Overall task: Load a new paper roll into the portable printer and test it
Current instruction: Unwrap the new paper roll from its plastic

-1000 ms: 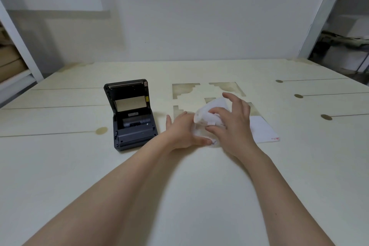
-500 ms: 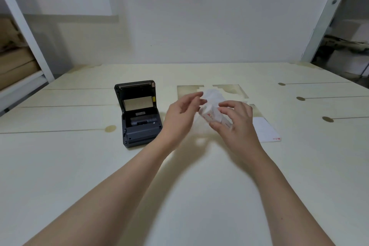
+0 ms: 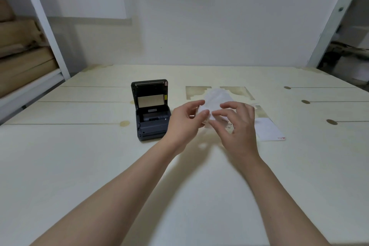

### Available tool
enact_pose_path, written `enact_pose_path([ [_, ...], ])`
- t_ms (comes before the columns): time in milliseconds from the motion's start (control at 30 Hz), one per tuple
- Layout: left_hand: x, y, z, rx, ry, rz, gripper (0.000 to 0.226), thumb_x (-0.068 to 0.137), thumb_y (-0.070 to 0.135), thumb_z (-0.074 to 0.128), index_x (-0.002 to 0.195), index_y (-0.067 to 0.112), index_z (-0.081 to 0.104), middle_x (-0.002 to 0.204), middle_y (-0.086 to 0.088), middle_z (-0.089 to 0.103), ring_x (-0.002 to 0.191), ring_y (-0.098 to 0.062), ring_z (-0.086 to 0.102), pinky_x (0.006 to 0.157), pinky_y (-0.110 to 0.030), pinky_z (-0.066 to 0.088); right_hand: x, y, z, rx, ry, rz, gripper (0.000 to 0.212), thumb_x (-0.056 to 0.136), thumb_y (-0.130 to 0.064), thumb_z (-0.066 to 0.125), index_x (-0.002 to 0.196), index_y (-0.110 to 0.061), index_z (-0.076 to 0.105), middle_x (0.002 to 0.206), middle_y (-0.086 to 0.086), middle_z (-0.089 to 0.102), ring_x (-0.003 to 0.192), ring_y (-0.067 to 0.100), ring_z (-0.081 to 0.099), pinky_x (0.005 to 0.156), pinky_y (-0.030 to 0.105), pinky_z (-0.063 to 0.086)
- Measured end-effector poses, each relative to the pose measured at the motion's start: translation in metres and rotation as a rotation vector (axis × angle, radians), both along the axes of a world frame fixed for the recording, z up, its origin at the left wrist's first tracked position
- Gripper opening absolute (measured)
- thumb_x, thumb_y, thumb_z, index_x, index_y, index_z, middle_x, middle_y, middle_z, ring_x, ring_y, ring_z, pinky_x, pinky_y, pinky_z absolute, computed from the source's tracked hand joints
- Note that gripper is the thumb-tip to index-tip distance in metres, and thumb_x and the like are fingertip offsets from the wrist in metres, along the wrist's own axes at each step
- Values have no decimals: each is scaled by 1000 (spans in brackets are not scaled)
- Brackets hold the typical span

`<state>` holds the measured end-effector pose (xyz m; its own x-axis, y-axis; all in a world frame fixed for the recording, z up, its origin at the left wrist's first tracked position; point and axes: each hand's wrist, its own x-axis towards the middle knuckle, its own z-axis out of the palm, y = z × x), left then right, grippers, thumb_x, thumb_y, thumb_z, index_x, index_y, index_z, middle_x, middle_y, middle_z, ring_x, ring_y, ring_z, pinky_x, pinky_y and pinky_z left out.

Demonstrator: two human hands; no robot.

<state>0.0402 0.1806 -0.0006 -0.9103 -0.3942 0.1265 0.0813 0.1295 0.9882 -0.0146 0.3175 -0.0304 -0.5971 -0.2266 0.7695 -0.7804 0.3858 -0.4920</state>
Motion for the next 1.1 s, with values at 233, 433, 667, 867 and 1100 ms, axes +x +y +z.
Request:
enact_pose_path([
  [233,9,0,-6,89,-18,8,32,94,16,65,126,18,65,122,-18,65,85,-21,68,91,-34,58,7,-4,-4,31,-28,26,5,84,-6,68,83,-11,70,104,3,65,106,10,40,81,1,33],
  [433,6,-8,-10,157,-6,106,35,95,13,63,129,10,63,108,-12,70,88,-18,69,90,-36,59,8,-1,0,-137,-85,51,7,89,-9,60,86,-13,64,106,-2,63,110,19,48,94,19,37],
  [667,8,-35,-12,172,3,227,37,93,13,64,130,11,62,123,-13,67,105,-24,69,89,-34,59,-25,-3,28,-249,-363,-117,6,95,-18,58,96,-19,64,125,-1,57,127,19,38,101,25,36],
  [867,14,-52,-10,200,27,250,37,94,15,64,131,13,63,121,-9,69,101,-19,70,82,-25,60,-67,-24,27,111,-593,-315,30,94,-24,50,106,-10,73,123,14,66,130,35,36,105,39,34],
  [1100,19,-60,-11,241,8,232,36,93,15,65,129,12,65,120,-10,70,104,-18,70,90,-35,60,-62,-30,-5,424,-656,-626,27,89,-25,54,104,-14,74,120,20,60,116,40,48,96,41,38],
])
